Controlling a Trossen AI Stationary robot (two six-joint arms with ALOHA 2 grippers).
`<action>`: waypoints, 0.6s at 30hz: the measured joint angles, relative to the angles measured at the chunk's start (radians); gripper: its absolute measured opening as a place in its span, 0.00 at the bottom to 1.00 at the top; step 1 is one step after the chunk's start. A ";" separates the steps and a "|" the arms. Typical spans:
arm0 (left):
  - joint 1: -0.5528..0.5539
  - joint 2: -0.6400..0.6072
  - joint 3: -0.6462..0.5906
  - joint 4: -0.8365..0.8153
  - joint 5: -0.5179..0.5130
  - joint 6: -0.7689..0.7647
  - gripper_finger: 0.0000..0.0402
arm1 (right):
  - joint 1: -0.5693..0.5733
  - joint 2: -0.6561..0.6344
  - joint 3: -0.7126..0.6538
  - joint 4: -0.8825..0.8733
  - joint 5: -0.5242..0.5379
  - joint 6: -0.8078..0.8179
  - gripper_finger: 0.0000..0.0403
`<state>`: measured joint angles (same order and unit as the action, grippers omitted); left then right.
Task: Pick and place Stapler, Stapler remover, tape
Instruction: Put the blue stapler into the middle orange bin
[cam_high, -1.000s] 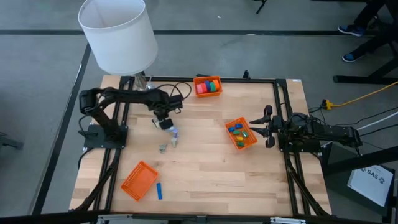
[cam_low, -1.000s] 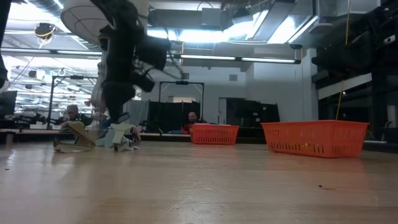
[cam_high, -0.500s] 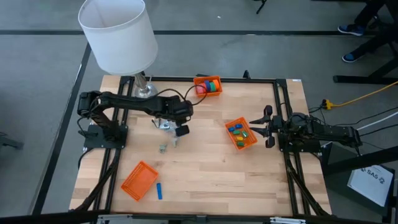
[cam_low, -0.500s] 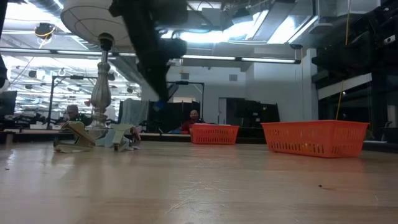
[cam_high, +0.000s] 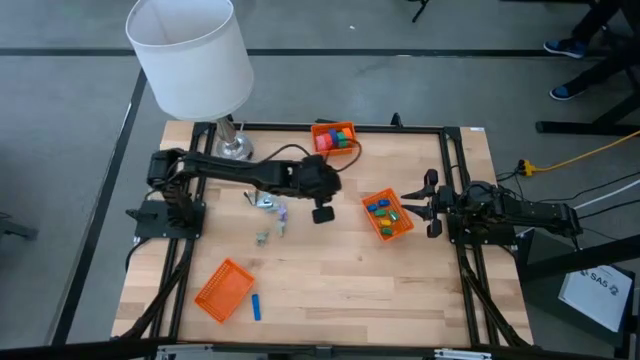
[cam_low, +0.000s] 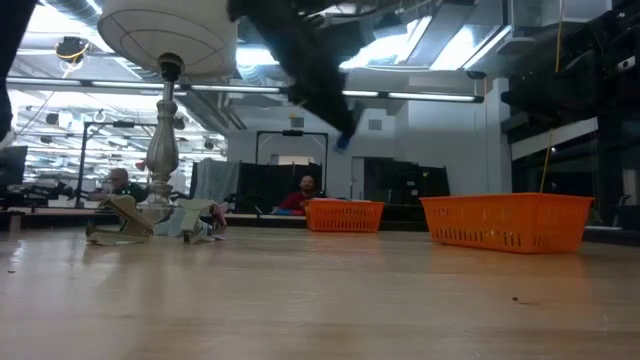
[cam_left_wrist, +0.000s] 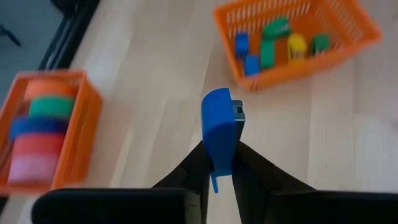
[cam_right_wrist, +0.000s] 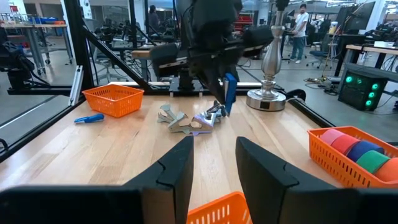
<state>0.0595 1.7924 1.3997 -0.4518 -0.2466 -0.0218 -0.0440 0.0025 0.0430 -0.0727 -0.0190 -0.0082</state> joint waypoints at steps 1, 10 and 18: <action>-0.003 0.023 0.028 0.006 -0.004 0.009 0.11 | 0.000 0.000 0.000 0.000 0.000 0.000 0.31; -0.062 0.217 0.278 0.050 -0.106 0.097 0.11 | 0.000 0.000 0.000 0.000 0.000 0.000 0.31; -0.101 0.319 0.359 0.141 -0.118 0.167 0.12 | 0.000 0.000 0.000 0.000 0.000 0.000 0.31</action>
<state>-0.0411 2.1115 1.7591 -0.3107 -0.3651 0.1454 -0.0437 0.0025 0.0433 -0.0727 -0.0191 -0.0084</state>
